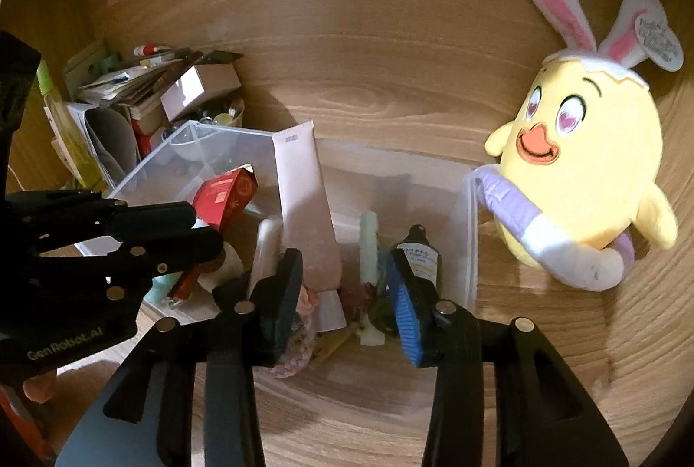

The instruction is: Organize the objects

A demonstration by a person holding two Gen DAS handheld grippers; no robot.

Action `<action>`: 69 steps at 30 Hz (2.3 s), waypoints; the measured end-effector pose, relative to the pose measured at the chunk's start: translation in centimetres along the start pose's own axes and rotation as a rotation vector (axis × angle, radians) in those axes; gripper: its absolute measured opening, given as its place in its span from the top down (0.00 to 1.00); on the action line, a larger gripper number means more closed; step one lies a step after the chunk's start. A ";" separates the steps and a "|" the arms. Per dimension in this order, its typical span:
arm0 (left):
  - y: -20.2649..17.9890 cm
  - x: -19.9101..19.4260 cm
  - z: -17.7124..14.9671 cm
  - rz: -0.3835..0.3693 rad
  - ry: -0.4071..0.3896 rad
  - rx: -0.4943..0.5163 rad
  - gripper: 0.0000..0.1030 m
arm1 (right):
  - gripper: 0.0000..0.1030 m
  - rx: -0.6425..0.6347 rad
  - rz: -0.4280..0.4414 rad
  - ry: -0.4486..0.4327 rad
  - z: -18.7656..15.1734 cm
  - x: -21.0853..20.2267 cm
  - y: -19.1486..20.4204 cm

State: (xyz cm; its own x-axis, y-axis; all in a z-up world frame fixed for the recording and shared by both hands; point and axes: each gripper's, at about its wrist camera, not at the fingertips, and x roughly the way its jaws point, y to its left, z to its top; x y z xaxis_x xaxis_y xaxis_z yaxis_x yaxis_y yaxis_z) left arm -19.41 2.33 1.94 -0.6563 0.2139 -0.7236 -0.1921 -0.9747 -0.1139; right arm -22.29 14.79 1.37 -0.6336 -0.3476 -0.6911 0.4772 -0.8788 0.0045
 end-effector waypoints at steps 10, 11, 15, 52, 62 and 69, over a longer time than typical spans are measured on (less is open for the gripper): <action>-0.3 -3.7 -1.2 0.027 -0.085 0.002 0.33 | 0.28 -0.014 -0.018 -0.069 -0.5 -3.7 0.3; -0.3 -4.0 -1.4 0.032 -0.093 -0.001 0.32 | 0.27 -0.009 -0.015 -0.074 -0.7 -4.1 0.2; 0.0 -5.1 -2.2 0.049 -0.120 -0.010 0.15 | 0.18 0.009 -0.014 -0.099 -1.4 -5.5 -0.1; 0.7 -6.6 -6.3 0.092 -0.150 -0.041 0.04 | 0.03 0.005 -0.005 -0.134 -5.2 -8.4 0.8; 0.3 -6.9 -6.3 0.082 -0.160 -0.028 0.03 | 0.03 0.001 -0.006 -0.136 -5.3 -8.5 0.9; 0.2 -6.9 -6.4 0.084 -0.163 -0.027 0.02 | 0.03 0.001 -0.008 -0.138 -5.1 -8.6 0.9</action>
State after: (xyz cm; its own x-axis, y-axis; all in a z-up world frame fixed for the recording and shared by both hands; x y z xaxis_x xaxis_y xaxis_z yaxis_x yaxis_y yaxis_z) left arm -10.25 0.20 2.61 -0.7795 0.1369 -0.6113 -0.1129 -0.9906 -0.0777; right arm -13.37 18.67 3.64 -0.7151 -0.3820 -0.5854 0.4713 -0.8820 -0.0001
